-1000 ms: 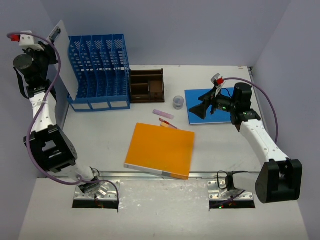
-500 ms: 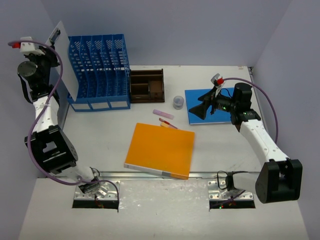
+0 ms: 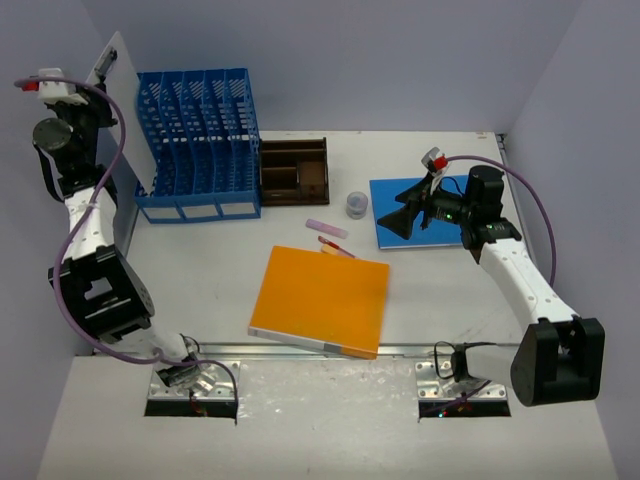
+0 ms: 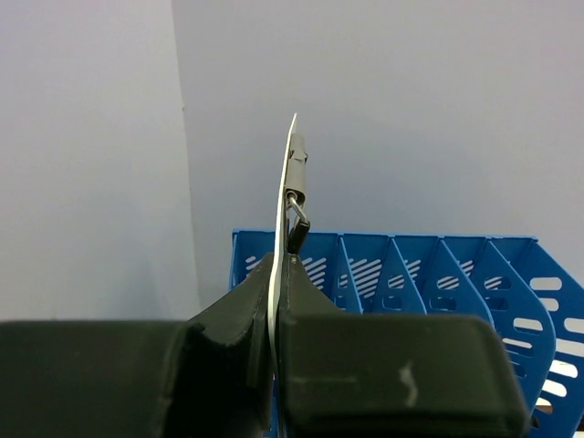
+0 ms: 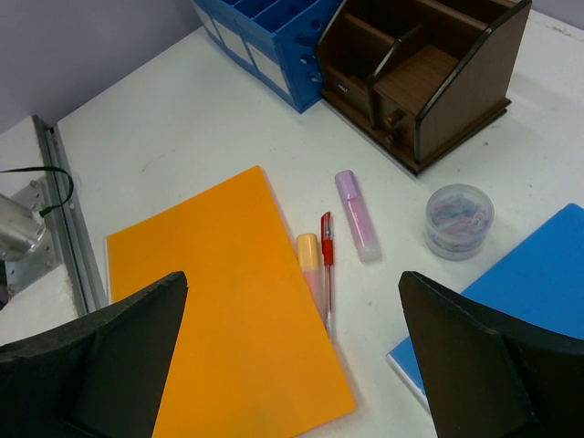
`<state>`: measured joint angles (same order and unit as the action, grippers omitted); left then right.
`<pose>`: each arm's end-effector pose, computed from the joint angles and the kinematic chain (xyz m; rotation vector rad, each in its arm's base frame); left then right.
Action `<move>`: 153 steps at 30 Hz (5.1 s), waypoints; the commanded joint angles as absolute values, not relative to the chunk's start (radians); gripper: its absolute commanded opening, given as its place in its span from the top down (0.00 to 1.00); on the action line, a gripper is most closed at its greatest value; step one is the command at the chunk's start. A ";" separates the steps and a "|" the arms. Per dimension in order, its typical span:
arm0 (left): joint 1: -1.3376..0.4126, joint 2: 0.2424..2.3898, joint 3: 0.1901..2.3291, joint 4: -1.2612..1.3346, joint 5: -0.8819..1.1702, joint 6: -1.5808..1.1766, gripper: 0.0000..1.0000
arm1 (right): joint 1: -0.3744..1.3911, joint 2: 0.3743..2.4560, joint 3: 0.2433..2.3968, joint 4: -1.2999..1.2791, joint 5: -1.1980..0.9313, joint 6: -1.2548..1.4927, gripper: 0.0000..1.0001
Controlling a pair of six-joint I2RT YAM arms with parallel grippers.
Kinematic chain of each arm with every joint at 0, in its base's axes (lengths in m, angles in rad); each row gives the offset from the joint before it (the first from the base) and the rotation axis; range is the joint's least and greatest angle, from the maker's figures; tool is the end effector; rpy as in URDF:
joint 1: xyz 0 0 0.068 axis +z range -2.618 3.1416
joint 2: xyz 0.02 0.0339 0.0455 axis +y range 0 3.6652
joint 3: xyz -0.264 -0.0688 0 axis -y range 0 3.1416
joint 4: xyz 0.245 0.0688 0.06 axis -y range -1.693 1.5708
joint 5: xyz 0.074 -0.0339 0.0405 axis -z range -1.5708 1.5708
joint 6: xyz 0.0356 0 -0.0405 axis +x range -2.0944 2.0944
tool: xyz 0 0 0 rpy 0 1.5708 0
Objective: Organize the desk
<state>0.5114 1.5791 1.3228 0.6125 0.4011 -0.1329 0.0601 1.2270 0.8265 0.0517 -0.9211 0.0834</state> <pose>0.3334 0.1711 0.4107 -0.0467 1.2435 0.0849 0.2676 0.0445 0.2891 -0.5994 1.7921 0.9729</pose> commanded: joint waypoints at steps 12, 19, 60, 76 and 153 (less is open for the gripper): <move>0.500 1.635 1.313 0.790 0.416 -0.054 1.00 | 0.060 1.238 0.841 0.086 -0.971 0.103 0.01; 0.500 1.655 1.307 0.804 0.414 -0.038 1.00 | 0.060 1.247 0.845 0.094 -0.988 0.118 0.01; 0.240 0.887 0.927 -0.599 0.790 1.044 0.25 | 0.080 1.117 0.784 -0.594 -0.660 -0.422 0.01; 0.140 0.776 0.641 -0.907 0.854 1.130 0.27 | 0.193 1.292 0.821 -0.845 -0.551 -0.197 0.20; -0.249 1.076 0.589 -0.136 0.423 0.594 0.22 | 0.120 1.350 0.561 0.008 -1.061 0.664 0.99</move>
<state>-0.2375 1.1828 0.5659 -0.1524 0.3737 0.6411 0.1284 1.4124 0.5697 0.0200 -0.9871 0.5850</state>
